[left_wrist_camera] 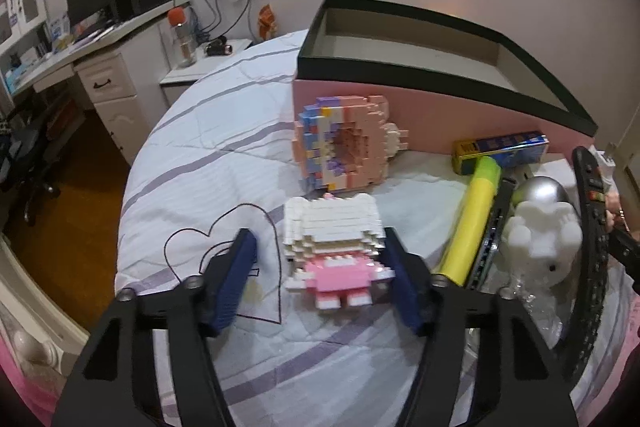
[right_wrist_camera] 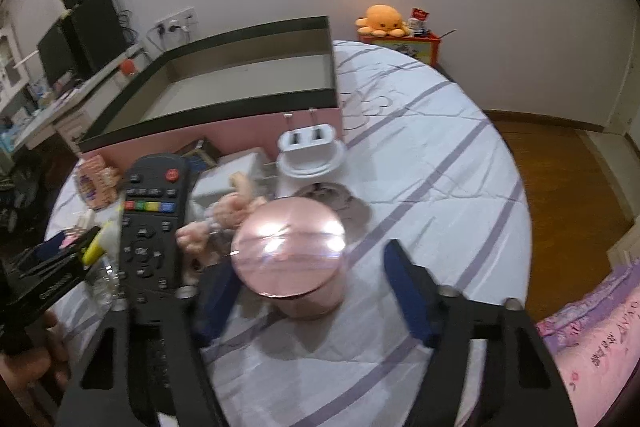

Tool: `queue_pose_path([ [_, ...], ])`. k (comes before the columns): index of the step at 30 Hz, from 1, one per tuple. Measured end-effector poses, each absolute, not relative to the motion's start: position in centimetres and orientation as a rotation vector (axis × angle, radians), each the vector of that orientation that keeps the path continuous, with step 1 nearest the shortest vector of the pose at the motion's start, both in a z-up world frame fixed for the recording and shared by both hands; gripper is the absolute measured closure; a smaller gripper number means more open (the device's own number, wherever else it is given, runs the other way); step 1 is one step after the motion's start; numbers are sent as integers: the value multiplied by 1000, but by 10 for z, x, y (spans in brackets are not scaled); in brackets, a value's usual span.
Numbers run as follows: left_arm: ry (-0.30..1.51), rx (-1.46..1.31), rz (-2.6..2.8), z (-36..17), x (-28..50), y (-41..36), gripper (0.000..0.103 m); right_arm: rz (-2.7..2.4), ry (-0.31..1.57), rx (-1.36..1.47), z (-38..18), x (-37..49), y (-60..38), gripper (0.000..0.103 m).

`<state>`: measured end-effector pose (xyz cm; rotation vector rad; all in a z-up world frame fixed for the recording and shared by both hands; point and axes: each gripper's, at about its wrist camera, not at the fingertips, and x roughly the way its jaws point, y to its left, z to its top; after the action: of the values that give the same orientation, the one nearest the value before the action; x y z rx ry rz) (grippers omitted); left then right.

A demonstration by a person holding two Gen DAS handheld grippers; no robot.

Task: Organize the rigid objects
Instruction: 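Grasp the white block figure with left tool while right tool grasps the rose-gold tin, then place the block figure in the box with left tool while right tool places the tin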

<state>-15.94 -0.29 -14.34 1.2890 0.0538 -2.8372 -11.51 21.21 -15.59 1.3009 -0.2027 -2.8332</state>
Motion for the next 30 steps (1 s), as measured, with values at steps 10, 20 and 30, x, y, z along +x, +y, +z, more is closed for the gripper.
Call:
queue_pose_path([
  [10, 128, 1300, -2879, -137, -153, -10, 59, -2826, -244, 1257, -146, -103, 216, 53],
  [20, 125, 1207, -2944, -101, -139, -10, 59, -2833, -223, 1169, -113, -97, 211, 53],
  [30, 71, 1047, -3032, -45, -175, 8, 59, -2807, -156, 1027, -69, -154, 182, 53],
])
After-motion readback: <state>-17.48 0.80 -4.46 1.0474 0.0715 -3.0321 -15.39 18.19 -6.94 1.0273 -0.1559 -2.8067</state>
